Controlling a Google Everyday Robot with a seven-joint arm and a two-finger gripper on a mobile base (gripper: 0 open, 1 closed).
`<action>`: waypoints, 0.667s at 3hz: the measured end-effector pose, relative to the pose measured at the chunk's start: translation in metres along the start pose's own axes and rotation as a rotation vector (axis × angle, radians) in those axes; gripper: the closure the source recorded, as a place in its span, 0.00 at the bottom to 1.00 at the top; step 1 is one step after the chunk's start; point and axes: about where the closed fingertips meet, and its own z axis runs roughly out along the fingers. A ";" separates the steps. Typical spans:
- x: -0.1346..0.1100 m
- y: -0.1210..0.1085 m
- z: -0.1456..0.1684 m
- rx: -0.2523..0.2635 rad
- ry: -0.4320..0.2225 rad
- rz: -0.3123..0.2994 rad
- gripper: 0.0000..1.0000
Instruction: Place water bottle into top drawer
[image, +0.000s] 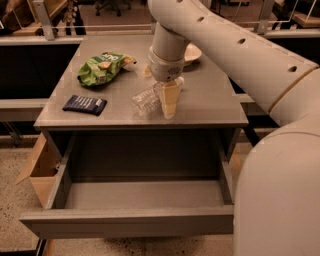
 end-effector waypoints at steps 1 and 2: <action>0.013 -0.001 0.007 -0.001 -0.006 0.014 0.37; 0.017 -0.001 0.008 0.011 -0.022 0.020 0.59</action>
Offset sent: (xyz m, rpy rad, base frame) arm 0.0097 -0.0203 -0.0057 0.0506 0.0003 -0.0246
